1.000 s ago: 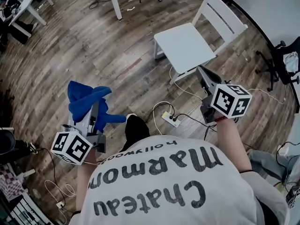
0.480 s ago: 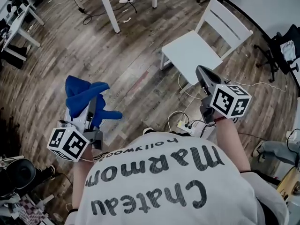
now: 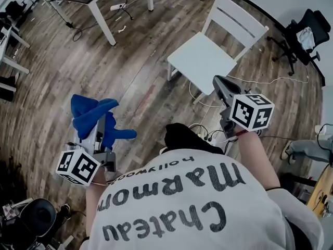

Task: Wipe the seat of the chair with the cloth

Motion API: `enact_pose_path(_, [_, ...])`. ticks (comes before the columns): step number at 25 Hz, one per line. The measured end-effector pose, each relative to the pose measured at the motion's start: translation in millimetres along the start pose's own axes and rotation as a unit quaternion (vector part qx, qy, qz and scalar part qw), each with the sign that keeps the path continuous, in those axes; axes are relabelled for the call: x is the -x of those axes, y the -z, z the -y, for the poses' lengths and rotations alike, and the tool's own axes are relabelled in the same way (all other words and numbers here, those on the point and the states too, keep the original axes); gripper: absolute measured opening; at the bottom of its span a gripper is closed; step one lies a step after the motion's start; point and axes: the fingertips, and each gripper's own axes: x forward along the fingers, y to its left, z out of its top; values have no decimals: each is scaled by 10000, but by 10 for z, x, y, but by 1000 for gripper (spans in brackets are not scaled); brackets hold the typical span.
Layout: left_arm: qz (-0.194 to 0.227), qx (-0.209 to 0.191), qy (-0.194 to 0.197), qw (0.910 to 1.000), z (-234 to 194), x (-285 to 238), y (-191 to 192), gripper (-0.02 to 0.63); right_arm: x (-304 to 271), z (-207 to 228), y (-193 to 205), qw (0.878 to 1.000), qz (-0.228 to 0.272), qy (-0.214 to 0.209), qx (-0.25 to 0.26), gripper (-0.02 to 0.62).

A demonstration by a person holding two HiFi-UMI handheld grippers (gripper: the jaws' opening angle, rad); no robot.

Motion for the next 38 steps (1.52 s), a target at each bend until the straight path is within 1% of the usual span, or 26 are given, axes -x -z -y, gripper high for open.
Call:
enact_pose_path(4, [-170,-20,130,9998,-43,-314,24,133,-221,152,12,9999,-89,63,-114,12])
enact_pose_path(7, [-202,-48,164,9997,-103,-610,-51,133,-448,296,-71,9997,-58,24,-241,12])
enact_pose_path(9, [-219,-84,217,9995,-113,-832,-125,133,-606,457,-191,9993,30,48,-366,12])
enact_pose_path(11, [-274,-247,343,9987,-84,-1070,-203,133,-750,633,-356,9988,141,77,-463,12])
enact_pose_path(13, [-325,-387,383,9980,-66,-1317,-298,133,-889,796,-513,9986,207,102,-469,12])
enact_pose_path(17, [-340,-356,415,9979,-47,-1865,-516,133,-1179,1145,-774,9984,243,196,-474,12])
enact_pose_path(21, [-402,-459,539,9967,4,-2417,-667,133,-1397,1514,-1015,9974,377,312,-538,12])
enact_pose_path(24, [-502,-516,637,9954,12,-2811,-722,135,-1515,1758,-1161,9964,466,402,-578,12])
enact_pose_path(26, [-532,-454,704,9951,25,-3046,-735,135,-1563,1895,-1218,9962,469,463,-562,12])
enact_pose_path(27, [-530,-405,803,9945,53,-3172,-745,135,-1568,1967,-1237,9960,470,521,-559,12])
enact_pose_path(30, [-623,-295,1244,9898,246,-3565,-710,133,-1426,2199,-1168,9930,459,820,-715,12])
enact_pose_path(33, [-910,-333,1534,9834,500,-3940,-564,135,-1168,2399,-940,9871,420,1133,-1054,12])
enact_pose_path(35, [-1219,-397,1708,9769,687,-4201,-437,136,-1043,2461,-813,9842,431,1229,-1199,12])
enact_pose_path(38, [-1525,-537,2128,9636,1023,-4552,-270,136,-923,2531,-730,9824,504,1379,-1152,12])
